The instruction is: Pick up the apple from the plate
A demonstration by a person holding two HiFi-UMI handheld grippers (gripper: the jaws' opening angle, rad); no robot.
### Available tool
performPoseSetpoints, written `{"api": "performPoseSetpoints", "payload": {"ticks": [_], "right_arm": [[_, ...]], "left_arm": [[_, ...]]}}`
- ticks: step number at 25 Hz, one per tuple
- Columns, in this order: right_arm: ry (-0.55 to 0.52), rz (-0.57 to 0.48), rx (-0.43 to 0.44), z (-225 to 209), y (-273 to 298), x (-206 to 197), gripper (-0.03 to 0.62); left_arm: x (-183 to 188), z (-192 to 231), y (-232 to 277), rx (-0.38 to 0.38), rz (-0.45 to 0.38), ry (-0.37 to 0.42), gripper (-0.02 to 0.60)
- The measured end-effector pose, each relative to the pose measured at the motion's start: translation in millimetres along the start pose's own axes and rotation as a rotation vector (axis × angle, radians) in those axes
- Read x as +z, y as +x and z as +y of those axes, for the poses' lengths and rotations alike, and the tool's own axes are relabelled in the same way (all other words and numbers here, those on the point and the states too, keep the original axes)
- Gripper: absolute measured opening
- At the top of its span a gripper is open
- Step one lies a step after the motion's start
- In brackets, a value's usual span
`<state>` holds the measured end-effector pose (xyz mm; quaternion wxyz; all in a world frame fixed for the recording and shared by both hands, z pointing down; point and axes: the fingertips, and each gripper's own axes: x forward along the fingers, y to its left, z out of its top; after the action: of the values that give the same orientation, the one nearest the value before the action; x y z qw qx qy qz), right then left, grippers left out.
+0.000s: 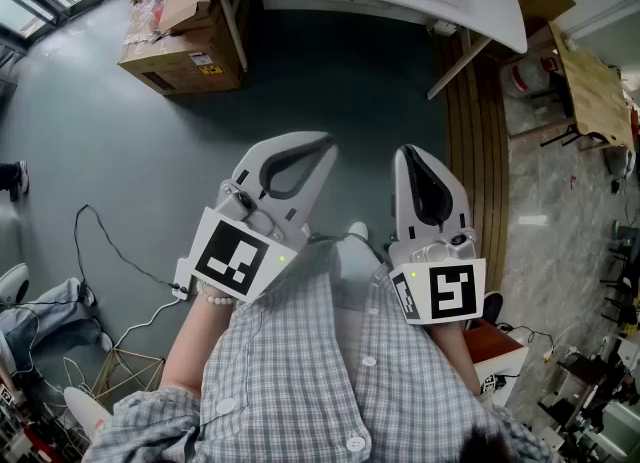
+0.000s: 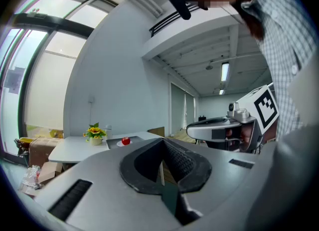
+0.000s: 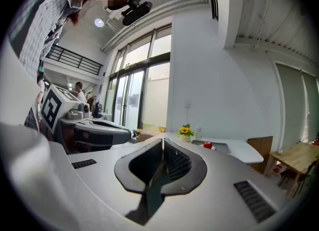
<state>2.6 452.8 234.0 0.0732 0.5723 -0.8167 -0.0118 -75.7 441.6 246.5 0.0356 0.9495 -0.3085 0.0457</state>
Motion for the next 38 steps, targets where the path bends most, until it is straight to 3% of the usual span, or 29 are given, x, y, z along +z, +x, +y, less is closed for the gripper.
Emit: {"api": "performPoseSetpoints", "payload": {"ticks": [13, 32, 38], "right_arm": [[0.011, -0.008, -0.009, 13.0, 9.4, -0.3, 0.029], [-0.12, -0.053, 0.031, 46.2, 7.2, 20.3, 0.029], [-0.112, -0.074, 0.049, 23.9, 18.4, 21.8, 0.029]], "left_arm": [[-0.9, 8.7, -8.4, -0.008, -0.019, 0.016, 0.011], [5.6, 5.2, -21.1, -0.005, -0.041, 0.058, 0.011], [10.7, 5.0, -0.4, -0.005, -0.027, 0.14, 0.011]]}}
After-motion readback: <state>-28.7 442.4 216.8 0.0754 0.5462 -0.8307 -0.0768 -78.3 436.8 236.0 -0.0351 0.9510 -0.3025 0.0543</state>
